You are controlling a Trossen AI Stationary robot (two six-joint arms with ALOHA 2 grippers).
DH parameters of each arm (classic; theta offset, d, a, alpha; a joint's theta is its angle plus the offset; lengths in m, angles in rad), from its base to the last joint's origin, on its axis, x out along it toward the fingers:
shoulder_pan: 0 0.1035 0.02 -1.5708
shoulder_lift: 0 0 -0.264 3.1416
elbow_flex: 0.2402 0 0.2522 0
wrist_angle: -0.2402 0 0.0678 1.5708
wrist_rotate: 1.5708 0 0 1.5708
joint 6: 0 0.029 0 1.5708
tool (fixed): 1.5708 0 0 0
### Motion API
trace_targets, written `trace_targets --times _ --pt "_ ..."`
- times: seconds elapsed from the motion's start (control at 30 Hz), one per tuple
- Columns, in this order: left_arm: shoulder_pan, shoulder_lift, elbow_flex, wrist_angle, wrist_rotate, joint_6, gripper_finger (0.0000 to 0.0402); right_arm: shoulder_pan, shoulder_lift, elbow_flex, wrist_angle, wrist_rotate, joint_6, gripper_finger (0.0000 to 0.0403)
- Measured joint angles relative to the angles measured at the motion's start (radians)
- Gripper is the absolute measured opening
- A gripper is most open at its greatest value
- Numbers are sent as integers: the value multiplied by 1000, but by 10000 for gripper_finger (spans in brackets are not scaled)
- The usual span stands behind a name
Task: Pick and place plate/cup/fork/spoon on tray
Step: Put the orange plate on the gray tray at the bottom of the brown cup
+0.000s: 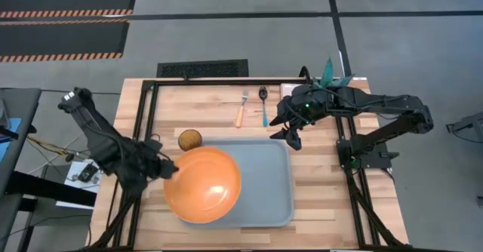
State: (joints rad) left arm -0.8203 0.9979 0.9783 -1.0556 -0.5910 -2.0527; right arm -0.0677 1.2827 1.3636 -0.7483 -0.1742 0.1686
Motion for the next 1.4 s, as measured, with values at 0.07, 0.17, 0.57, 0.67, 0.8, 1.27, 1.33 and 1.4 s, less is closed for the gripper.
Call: trace_targets --times 0.07,0.17,0.57,0.67,0.8,1.27,1.33,1.4 --pt "-25 34 0 -36 20 -59 0 0 0 0 0 0 7 265" --pt "-59 87 0 -70 53 -136 0 0 0 0 0 0 8 265" --pt "-102 264 -71 10 89 -188 0 0 0 0 0 0 9 265" --pt "-102 281 -140 99 90 -189 0 0 0 0 0 0 9 265" --pt "-92 281 -235 224 81 -183 0 0 0 0 0 0 12 265" --pt "2 311 -327 407 67 -53 0 0 0 0 0 0 34 265" --pt "3 336 -328 399 60 -81 0 0 0 0 0 0 34 265" --pt "4 363 -328 406 55 -96 0 0 0 0 0 0 34 265"
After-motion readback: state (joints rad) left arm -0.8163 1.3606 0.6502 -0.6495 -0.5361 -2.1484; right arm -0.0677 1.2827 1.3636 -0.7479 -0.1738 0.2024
